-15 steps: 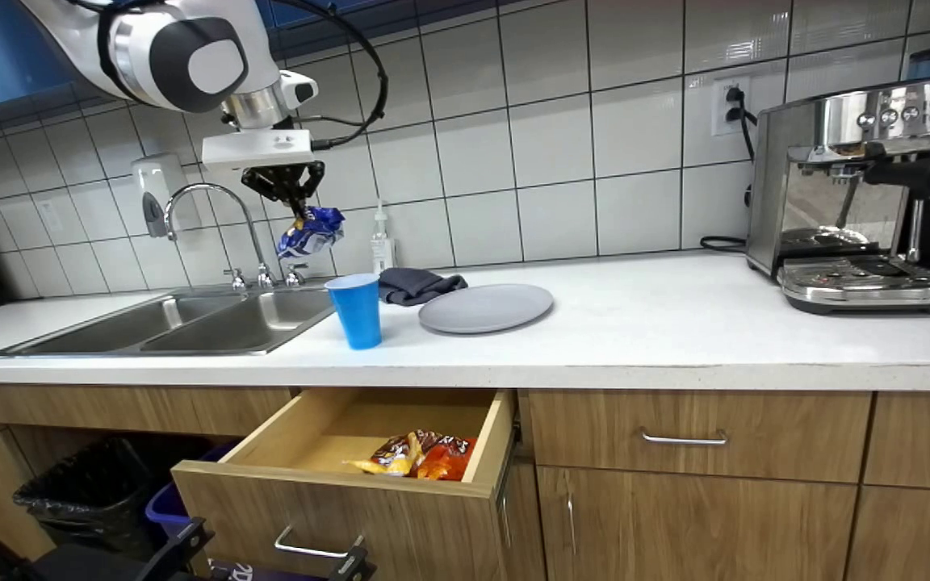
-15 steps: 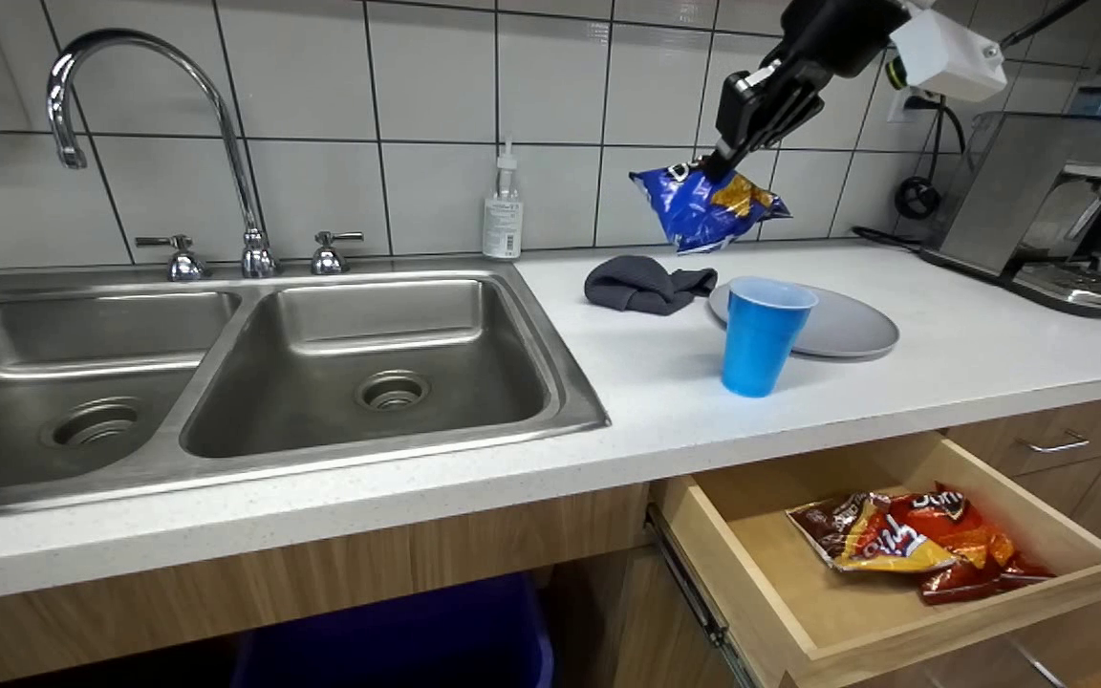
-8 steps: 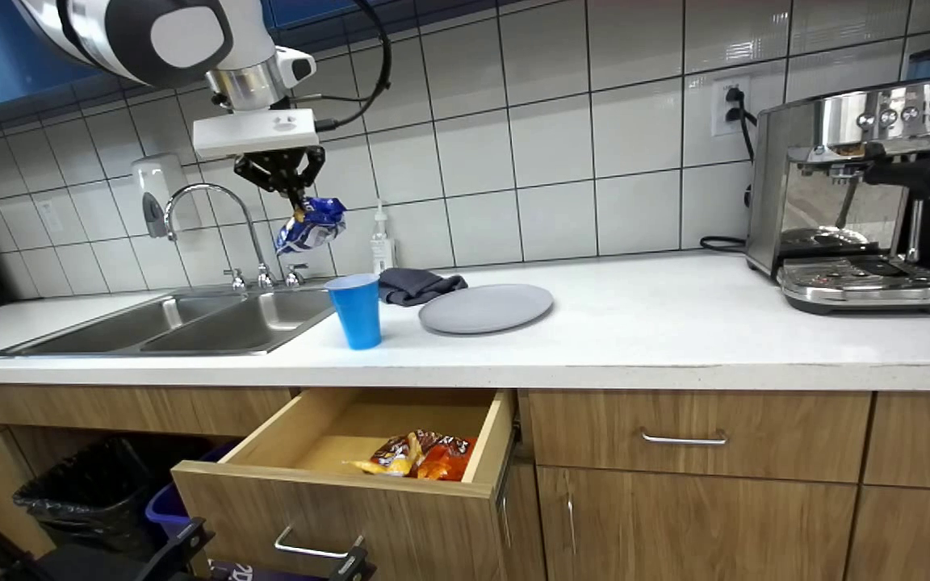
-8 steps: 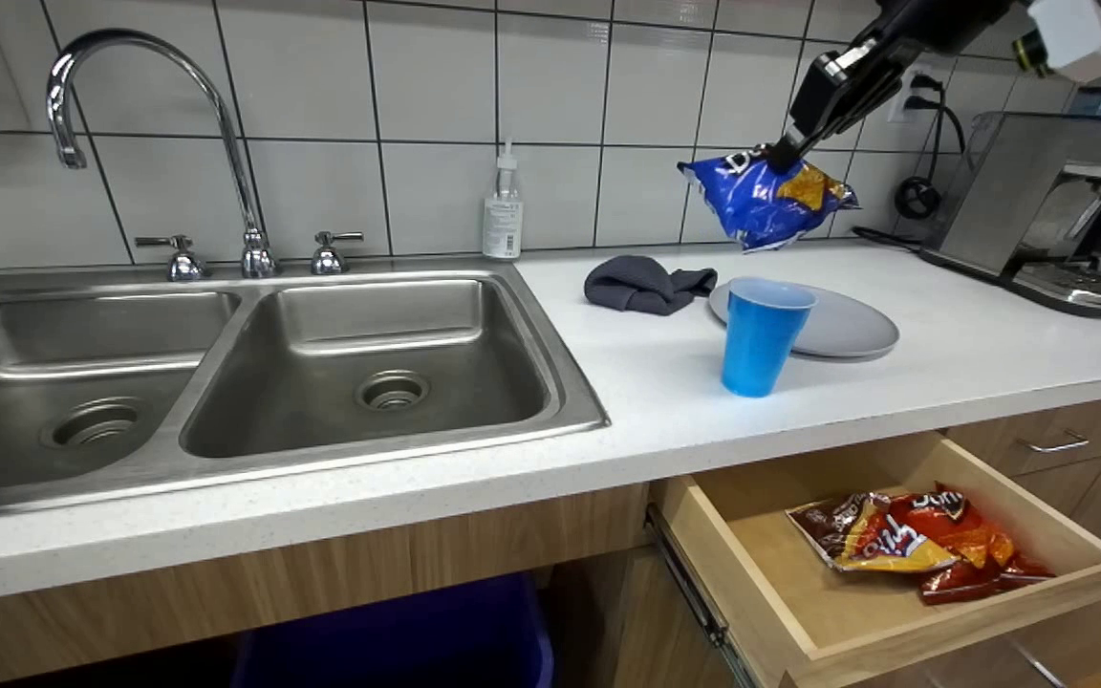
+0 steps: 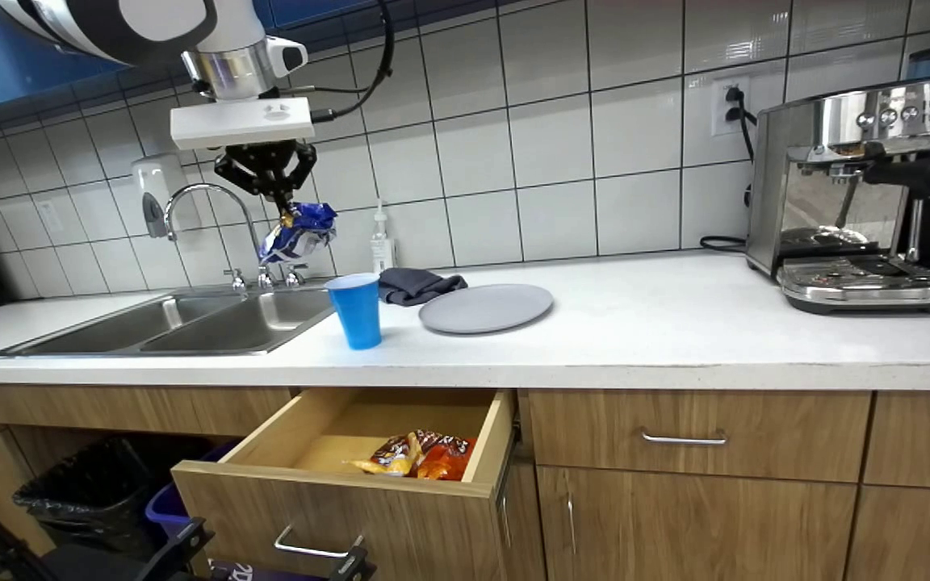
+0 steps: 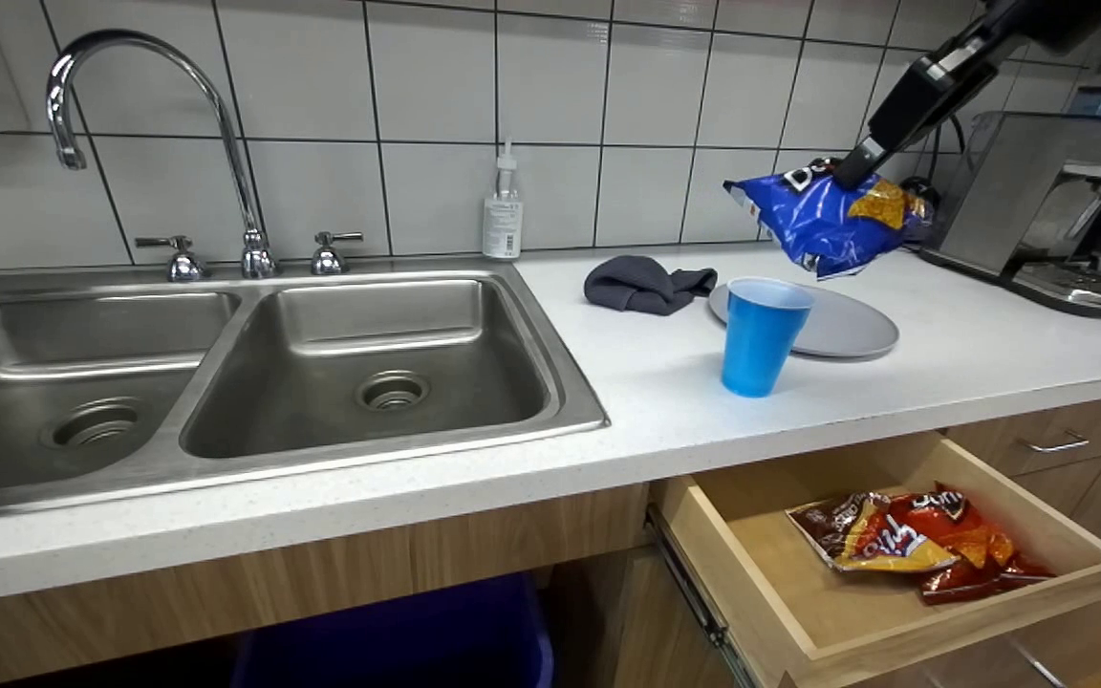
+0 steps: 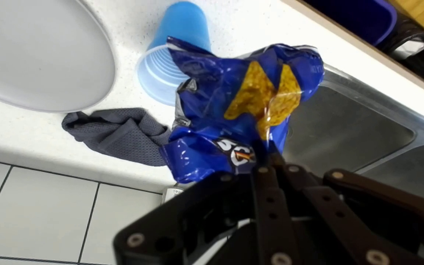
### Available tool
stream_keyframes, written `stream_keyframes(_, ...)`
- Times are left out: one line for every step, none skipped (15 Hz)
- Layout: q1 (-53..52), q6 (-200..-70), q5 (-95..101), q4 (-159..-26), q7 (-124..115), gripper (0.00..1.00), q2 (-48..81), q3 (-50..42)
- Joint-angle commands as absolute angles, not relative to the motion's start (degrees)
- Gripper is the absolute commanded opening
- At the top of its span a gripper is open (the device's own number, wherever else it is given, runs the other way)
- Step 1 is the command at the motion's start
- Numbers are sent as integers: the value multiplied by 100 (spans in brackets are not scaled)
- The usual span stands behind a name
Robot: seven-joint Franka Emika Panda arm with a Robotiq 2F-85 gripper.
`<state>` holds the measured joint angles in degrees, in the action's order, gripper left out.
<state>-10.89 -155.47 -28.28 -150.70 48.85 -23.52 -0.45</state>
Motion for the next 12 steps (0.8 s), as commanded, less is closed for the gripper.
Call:
stream_keyframes(-1384, -15268, -2466, -15491, 4967, 0, -2918, -476)
stream_keyframes(-1414, -15233, -2366, -15540, 4941, 0, -2965, -539)
stream_keyframes(-1439, -15223, -2284, -15608, 4948, 0, -3001, -606)
stream_keyframes(-1437, -15197, -2170, -15643, 4932, 0, -2995, -653)
stream_keyframes(-1442, -15192, -2077, -15696, 4928, 0, -2999, -694)
stream_keyframes(-1435, -15179, -1975, -15735, 4940, 0, -2984, -729)
stream_keyframes(-1429, -15161, -1879, -15764, 4949, 0, -2958, -758)
stream_keyframes(-1438, -15154, -1804, -15817, 4988, 0, -2935, -798)
stream_keyframes(-1445, -15144, -1723, -15869, 5009, 0, -2917, -819)
stream_keyframes(-1447, -15139, -1649, -15926, 5025, 0, -2908, -831)
stream_keyframes(-1456, -15129, -1578, -15980, 5043, 0, -2902, -847)
stream_keyframes(-1472, -15135, -1521, -16039, 5077, 0, -2896, -869)
